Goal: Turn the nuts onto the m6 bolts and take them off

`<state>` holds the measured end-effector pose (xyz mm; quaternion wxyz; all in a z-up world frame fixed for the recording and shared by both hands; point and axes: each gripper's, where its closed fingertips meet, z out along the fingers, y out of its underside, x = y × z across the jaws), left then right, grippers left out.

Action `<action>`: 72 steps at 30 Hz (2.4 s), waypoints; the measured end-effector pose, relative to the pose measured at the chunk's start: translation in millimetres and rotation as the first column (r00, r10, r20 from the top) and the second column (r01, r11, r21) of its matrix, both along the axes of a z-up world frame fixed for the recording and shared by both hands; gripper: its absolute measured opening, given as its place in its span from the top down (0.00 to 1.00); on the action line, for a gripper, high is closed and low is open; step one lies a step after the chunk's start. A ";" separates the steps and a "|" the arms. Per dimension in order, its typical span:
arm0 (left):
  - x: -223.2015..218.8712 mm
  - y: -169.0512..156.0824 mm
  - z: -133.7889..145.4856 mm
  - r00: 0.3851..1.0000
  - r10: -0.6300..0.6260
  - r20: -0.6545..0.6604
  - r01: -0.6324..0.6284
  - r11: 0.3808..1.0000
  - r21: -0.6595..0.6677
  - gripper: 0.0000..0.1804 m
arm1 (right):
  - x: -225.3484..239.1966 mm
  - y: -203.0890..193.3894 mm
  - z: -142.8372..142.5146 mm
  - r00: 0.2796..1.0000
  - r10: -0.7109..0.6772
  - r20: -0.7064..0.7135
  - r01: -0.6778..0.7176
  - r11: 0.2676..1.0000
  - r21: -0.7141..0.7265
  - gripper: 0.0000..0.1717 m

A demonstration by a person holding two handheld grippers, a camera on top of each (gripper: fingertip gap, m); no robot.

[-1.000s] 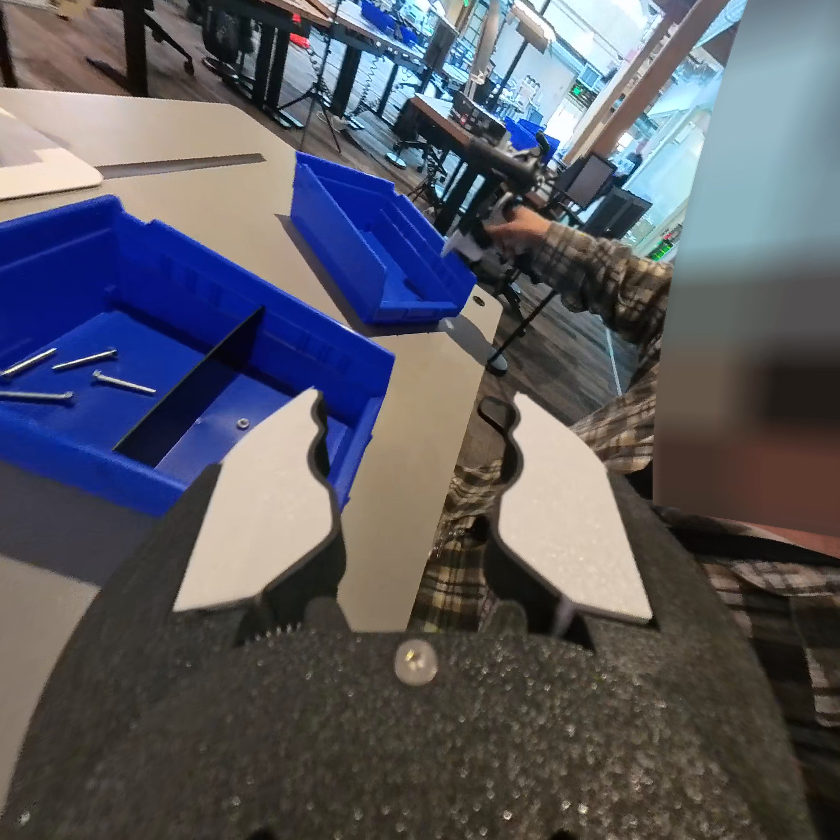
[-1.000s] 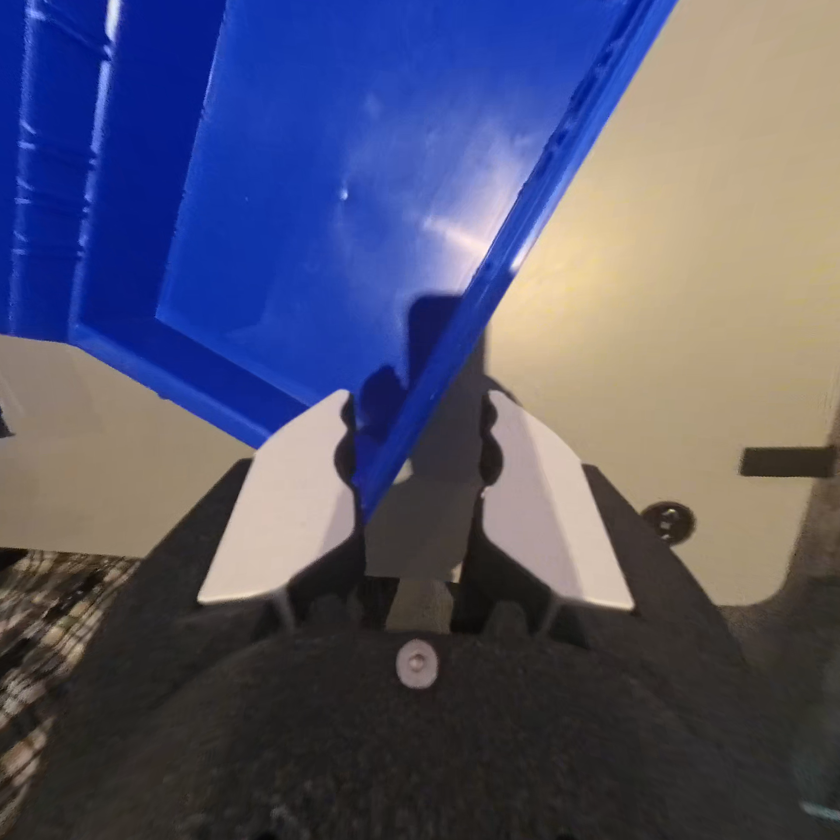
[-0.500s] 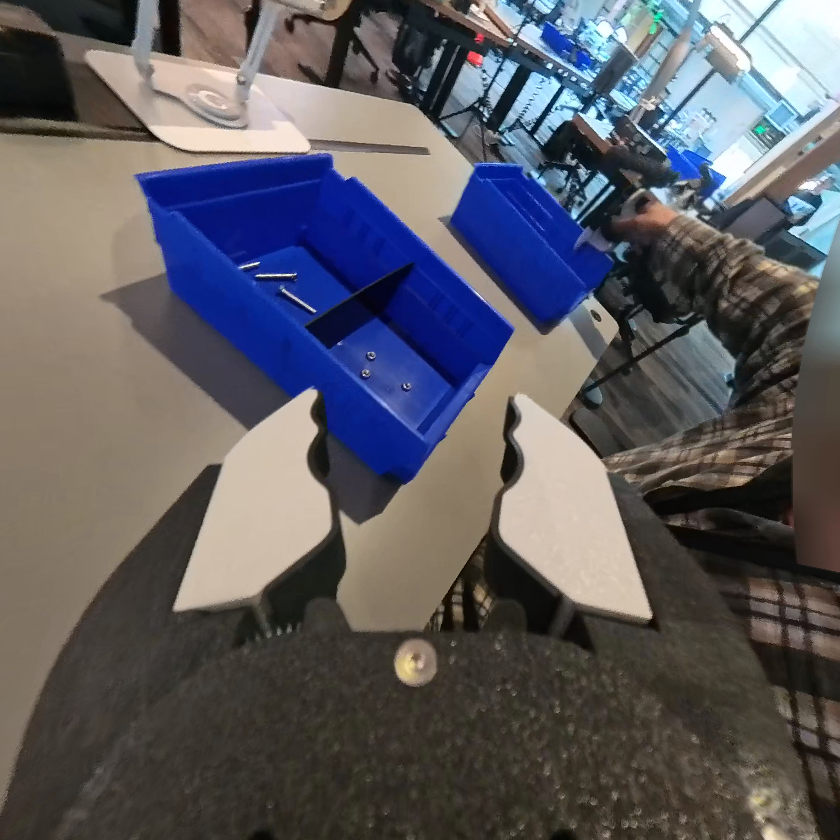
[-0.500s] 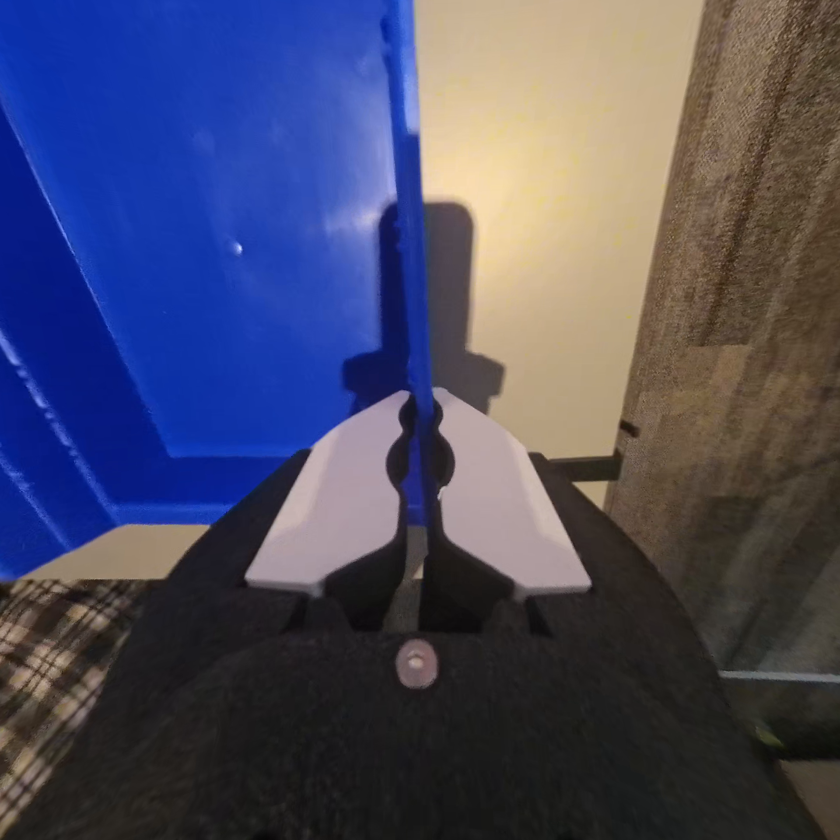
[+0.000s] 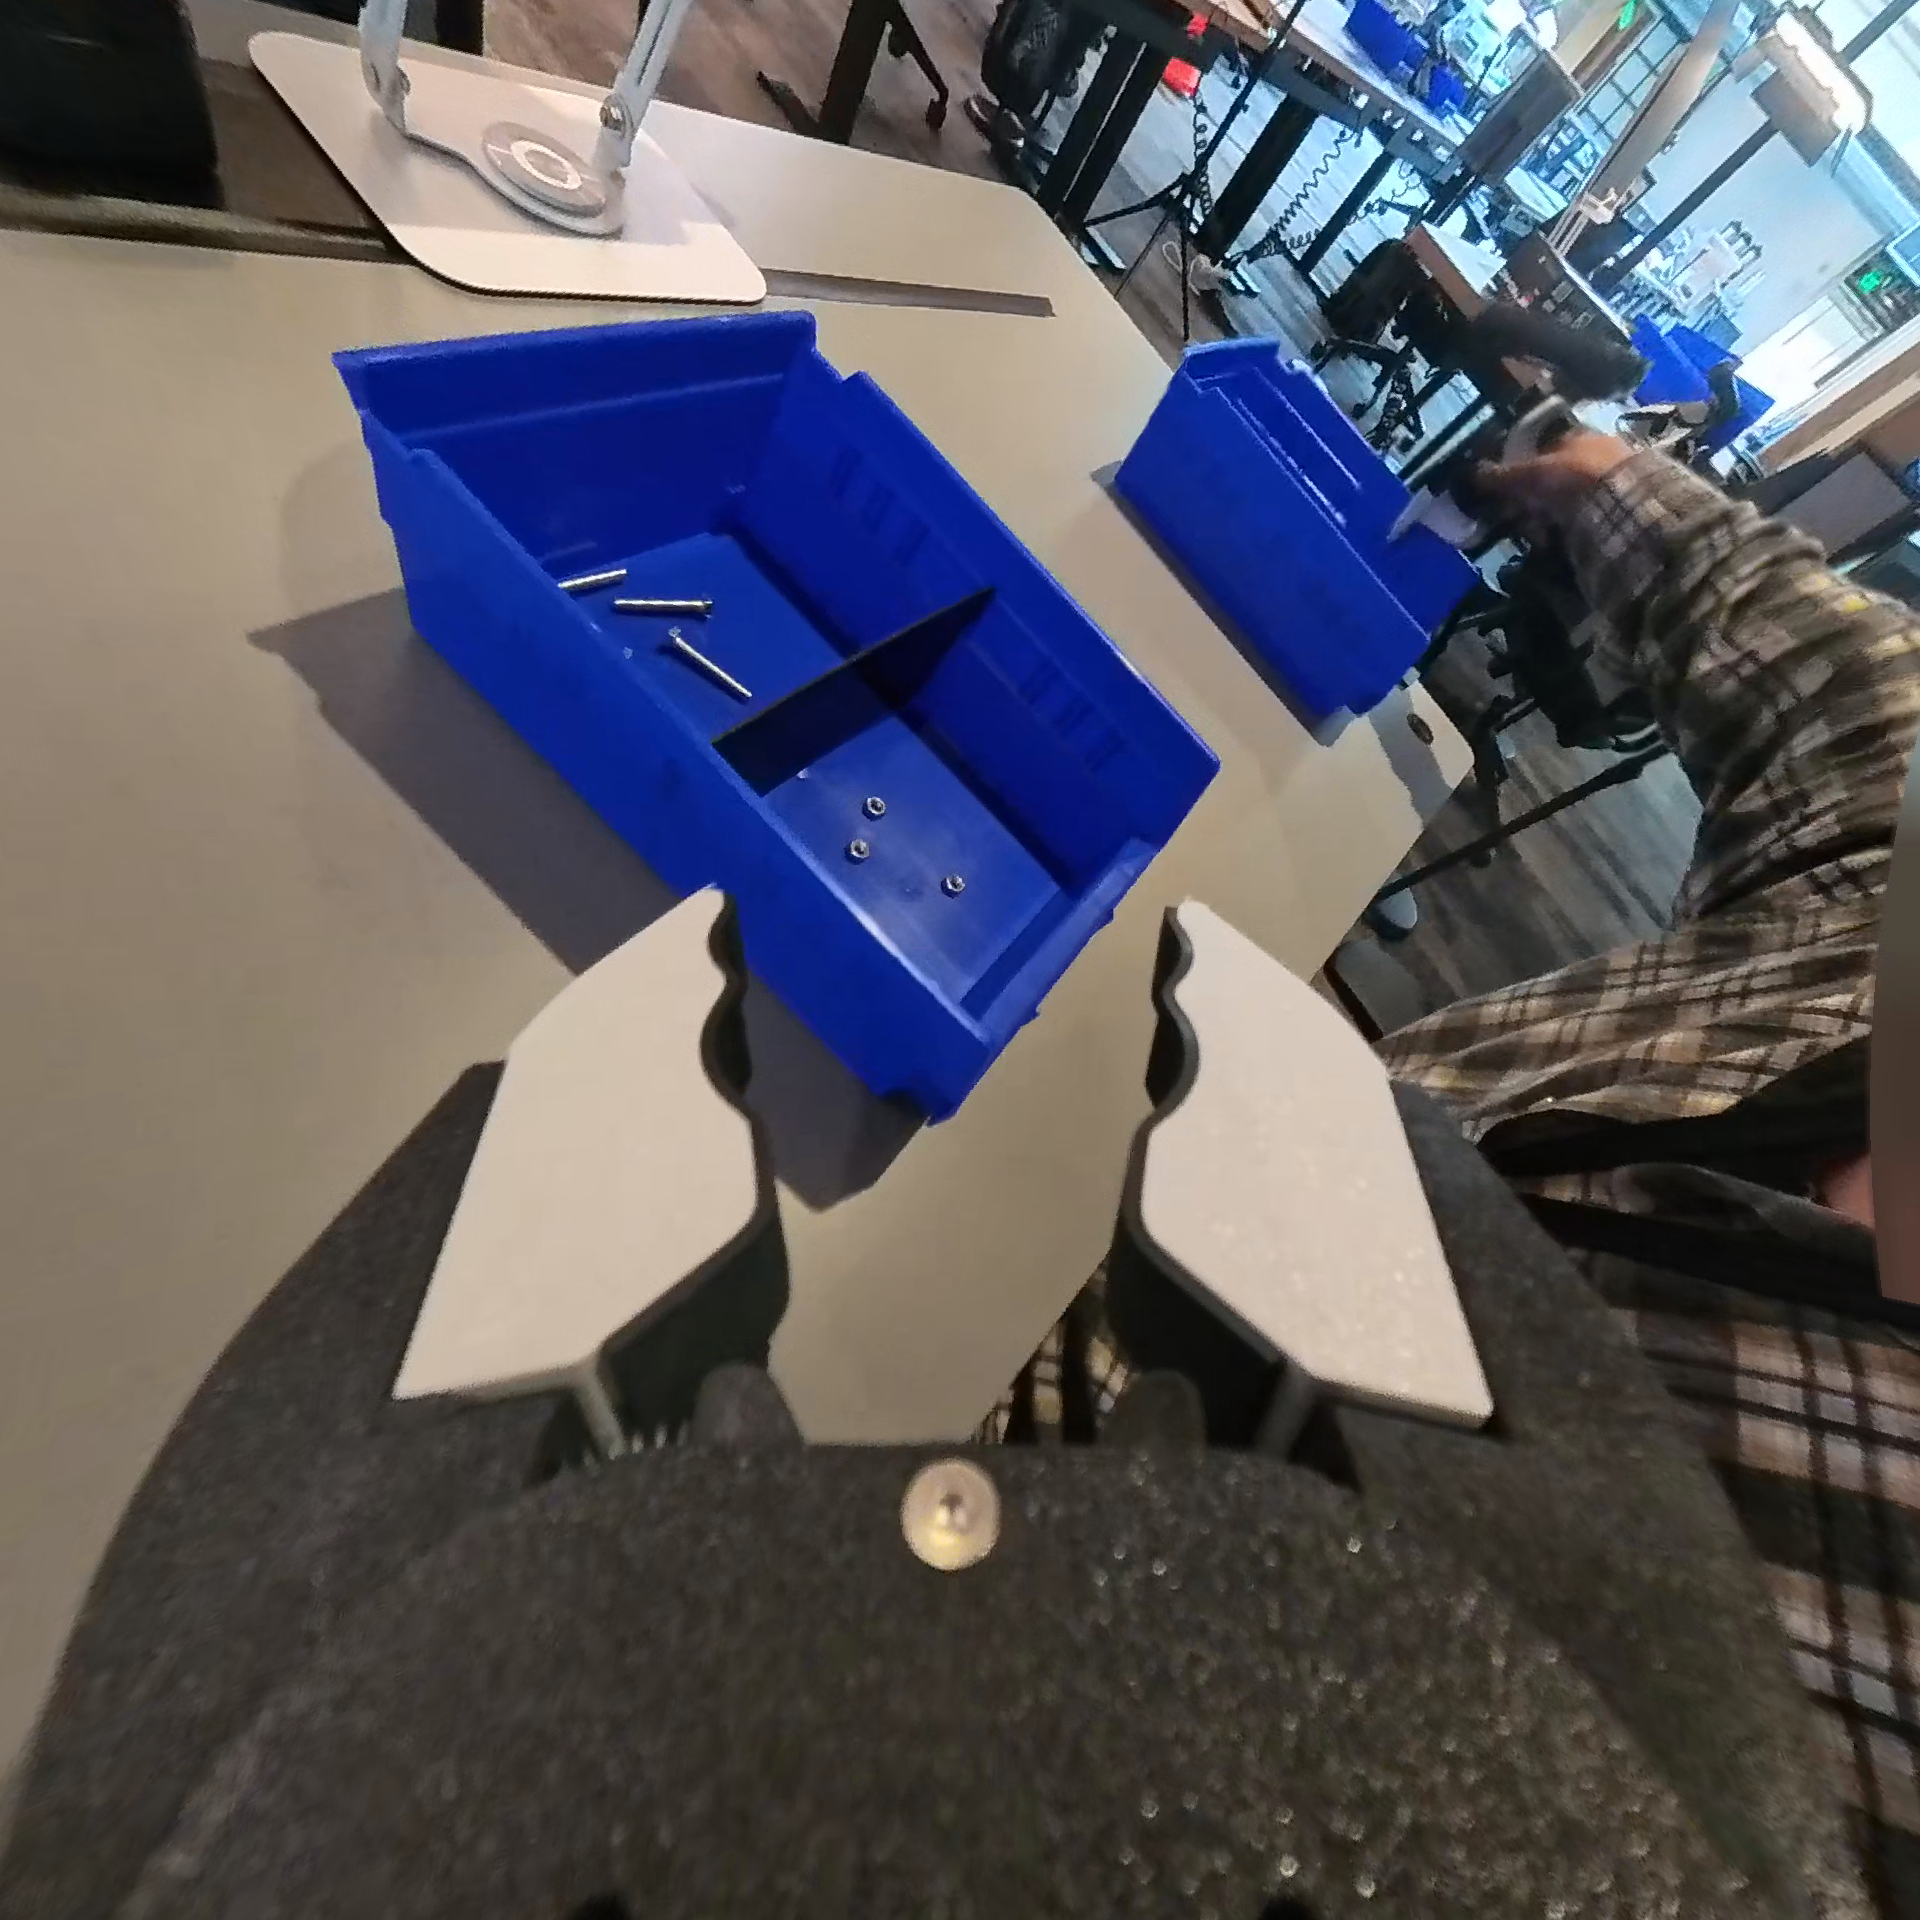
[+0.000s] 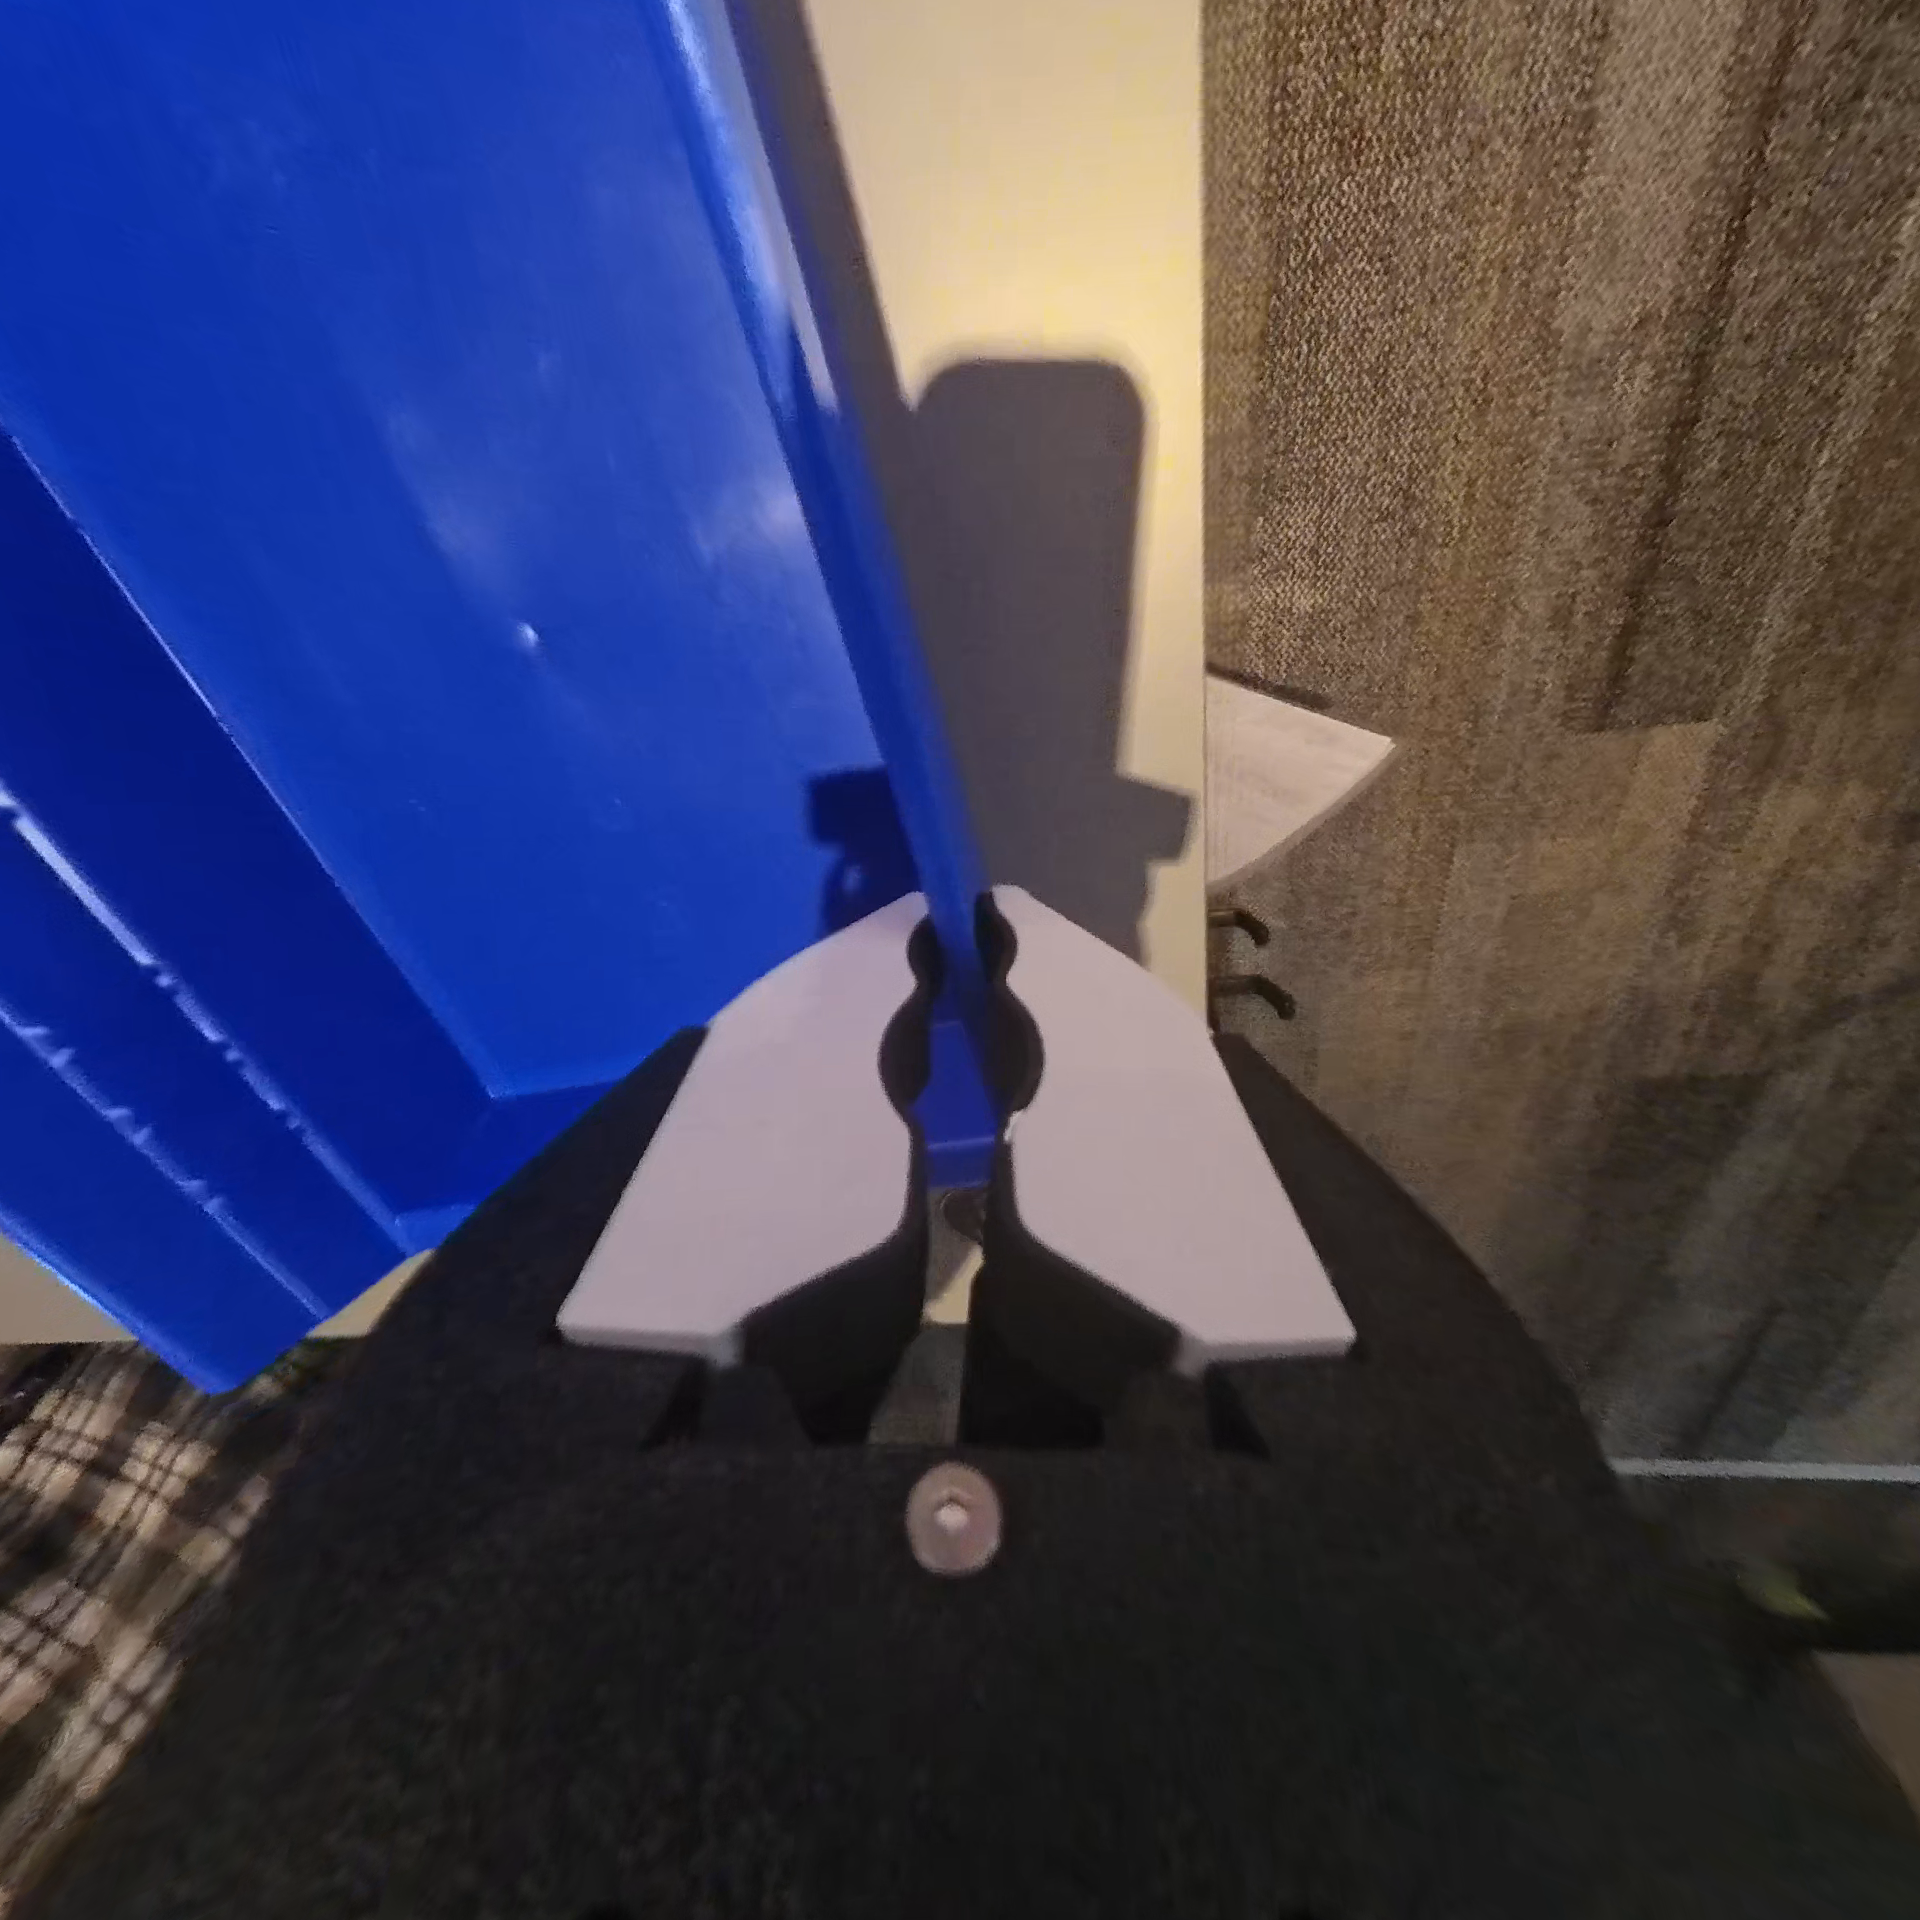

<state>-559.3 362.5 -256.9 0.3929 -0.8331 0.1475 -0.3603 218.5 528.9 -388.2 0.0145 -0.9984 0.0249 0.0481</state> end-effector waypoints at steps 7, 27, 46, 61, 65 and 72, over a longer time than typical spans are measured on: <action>15.6 7.9 0.6 0.999 -0.034 -0.001 0.034 0.999 -0.007 0.58 | 1.1 -8.1 0.4 0.996 -0.083 -0.015 0.083 0.997 0.003 0.97; 41.9 83.0 -94.4 0.940 -0.020 -0.342 -0.156 0.863 -0.480 0.32 | -138.1 -118.9 121.1 0.934 0.316 -0.169 -0.150 0.774 0.615 0.67; -17.1 70.4 -158.2 0.822 -0.166 -0.545 -0.275 0.722 -0.635 0.96 | -154.7 -140.9 107.1 0.884 0.416 -0.213 -0.167 0.707 0.687 0.81; -201.0 28.3 -148.7 0.776 0.118 -0.620 -0.550 0.609 -0.572 0.98 | -182.4 -122.9 99.6 0.859 0.431 -0.276 -0.158 0.737 0.657 0.84; -248.7 26.2 -141.0 0.749 0.174 -0.639 -0.599 0.591 -0.541 0.97 | -193.1 -116.7 100.4 0.862 0.425 -0.276 -0.158 0.742 0.651 0.84; -290.9 25.3 -149.2 0.760 0.225 -0.609 -0.611 0.566 -0.553 0.97 | -216.8 -111.3 105.4 0.867 0.418 -0.272 -0.164 0.754 0.636 0.84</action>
